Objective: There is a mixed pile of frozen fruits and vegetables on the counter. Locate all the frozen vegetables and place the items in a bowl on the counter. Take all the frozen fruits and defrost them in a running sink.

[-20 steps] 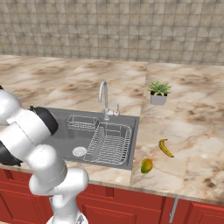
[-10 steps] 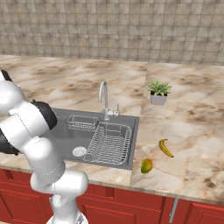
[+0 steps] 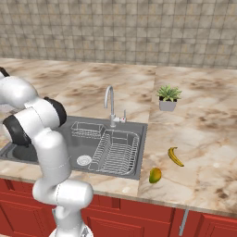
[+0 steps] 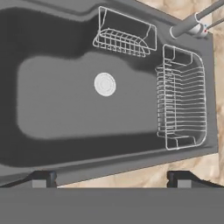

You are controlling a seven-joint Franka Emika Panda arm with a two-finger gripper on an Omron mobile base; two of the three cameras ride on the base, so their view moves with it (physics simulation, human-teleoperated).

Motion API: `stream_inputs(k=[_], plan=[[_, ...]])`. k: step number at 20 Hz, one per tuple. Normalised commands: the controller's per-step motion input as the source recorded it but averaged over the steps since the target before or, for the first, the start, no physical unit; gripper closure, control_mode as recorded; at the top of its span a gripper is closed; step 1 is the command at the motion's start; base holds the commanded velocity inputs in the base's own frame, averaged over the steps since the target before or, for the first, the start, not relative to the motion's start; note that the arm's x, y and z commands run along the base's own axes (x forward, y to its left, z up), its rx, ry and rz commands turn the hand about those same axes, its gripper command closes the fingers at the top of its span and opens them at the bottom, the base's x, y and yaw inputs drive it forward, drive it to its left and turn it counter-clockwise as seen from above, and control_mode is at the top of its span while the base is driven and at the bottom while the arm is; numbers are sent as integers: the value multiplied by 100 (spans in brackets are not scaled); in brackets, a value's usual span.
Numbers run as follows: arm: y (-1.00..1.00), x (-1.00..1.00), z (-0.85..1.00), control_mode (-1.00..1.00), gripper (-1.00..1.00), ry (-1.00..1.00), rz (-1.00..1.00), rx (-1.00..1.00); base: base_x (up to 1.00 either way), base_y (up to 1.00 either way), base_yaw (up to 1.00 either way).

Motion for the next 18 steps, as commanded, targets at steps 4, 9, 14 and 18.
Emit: stream_inputs(k=[4, 9, 14, 18], plan=[[-69, -12, -9, -100, -100, 2, 2, -19, 0, 0, 0], [-92, -61, -36, -100, -100, -5, 8, 0, 0, 0, 0], [-100, -96, -22, -100, -100, -19, 14, 19, 0, 0, 0], [-100, -88, 0, -100, -100, -22, 14, 33, 0, 0, 0]])
